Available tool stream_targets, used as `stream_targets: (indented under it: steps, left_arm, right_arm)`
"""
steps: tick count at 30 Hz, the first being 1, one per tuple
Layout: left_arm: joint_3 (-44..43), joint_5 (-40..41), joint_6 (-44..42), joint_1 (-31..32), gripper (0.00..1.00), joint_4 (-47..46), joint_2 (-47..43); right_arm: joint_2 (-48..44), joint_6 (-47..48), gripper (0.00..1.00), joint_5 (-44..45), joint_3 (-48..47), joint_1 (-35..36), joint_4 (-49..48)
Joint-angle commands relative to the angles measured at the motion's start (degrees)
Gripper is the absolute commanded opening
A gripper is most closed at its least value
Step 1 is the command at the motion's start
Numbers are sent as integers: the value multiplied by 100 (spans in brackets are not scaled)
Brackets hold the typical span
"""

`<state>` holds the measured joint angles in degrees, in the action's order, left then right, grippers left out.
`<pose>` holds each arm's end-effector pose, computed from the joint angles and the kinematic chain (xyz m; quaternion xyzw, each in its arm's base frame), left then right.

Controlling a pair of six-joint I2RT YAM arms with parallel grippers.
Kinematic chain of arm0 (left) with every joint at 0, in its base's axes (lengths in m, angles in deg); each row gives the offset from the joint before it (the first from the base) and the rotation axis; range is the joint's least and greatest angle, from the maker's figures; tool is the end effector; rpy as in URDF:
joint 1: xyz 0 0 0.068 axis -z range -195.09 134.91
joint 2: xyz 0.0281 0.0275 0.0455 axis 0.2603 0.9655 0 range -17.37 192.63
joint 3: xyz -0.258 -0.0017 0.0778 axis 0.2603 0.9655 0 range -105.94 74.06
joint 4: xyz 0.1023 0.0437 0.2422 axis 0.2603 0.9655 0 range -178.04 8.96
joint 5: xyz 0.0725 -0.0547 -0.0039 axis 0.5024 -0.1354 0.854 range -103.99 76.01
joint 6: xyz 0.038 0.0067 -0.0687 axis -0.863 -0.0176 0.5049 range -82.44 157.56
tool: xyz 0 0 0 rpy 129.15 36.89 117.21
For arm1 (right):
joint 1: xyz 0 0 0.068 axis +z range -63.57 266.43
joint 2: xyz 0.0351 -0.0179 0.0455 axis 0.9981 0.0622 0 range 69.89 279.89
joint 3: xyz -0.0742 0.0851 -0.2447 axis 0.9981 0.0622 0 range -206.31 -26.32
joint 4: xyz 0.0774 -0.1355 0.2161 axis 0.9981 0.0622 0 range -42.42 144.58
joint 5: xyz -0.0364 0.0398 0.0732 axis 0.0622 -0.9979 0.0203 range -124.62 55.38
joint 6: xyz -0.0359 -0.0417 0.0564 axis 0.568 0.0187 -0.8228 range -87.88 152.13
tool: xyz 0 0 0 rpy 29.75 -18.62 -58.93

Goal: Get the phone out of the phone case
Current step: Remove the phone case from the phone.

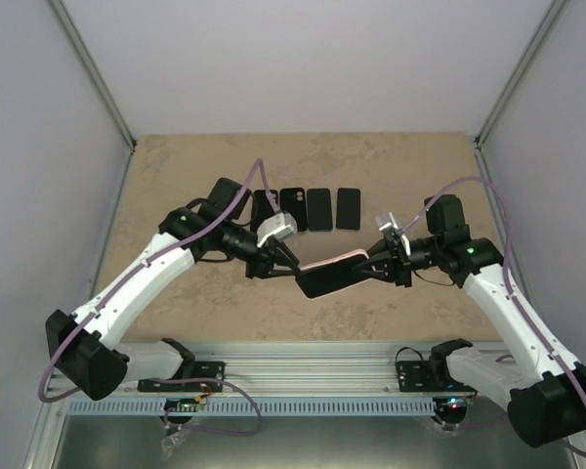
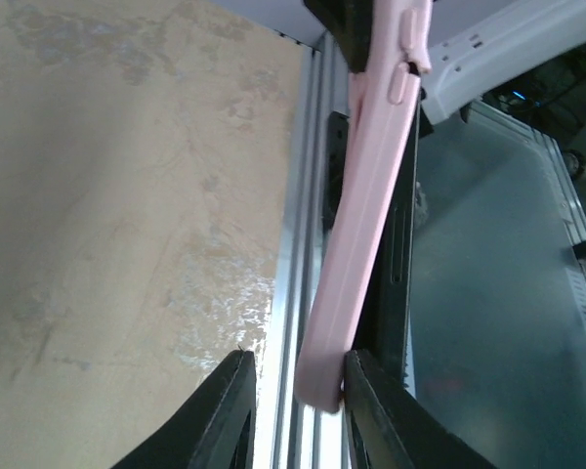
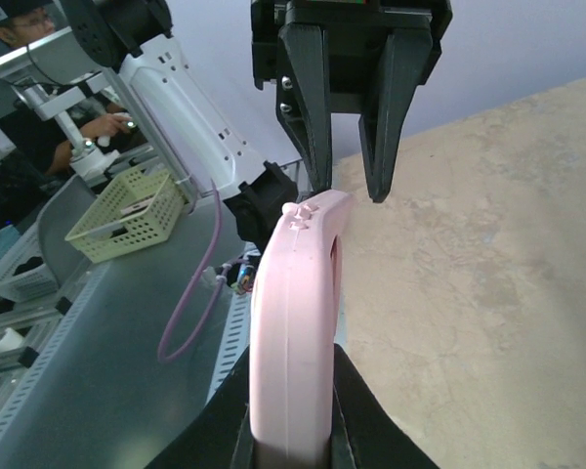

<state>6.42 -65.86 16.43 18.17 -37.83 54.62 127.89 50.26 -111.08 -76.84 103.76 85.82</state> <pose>0.1889 -0.1875 0.3078 0.5099 0.7010 -0.4433 0.2281 0.1721 0.1226 0.2970 -0.4437 0.6220 0.5711 0.3002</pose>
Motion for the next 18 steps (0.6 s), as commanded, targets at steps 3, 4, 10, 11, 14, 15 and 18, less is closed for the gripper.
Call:
stream_targets:
  steps: [3,4,10,11,14,15,18]
  left_arm:
    - [17,-37,-267,400,24,-24,267]
    - [-12,-93,-273,401,23,-27,304]
    - [-152,-519,-247,525,20,-176,379]
    - [-163,-576,-238,565,21,-198,402]
    - [-173,-723,-171,679,20,-276,482]
    - [-171,-759,-158,713,20,-306,503]
    - [-147,-785,-48,799,20,-451,544]
  right_arm:
    - [96,-5,1,-1305,-424,386,-435]
    - [122,2,0,-1283,-438,412,-439]
    - [315,23,1,-1163,-432,594,-497]
    - [343,19,1,-1156,-437,625,-507]
    - [449,14,1,-1120,-462,724,-551]
    - [489,15,1,-1098,-473,750,-558]
    - [554,30,1,-1028,-494,818,-566]
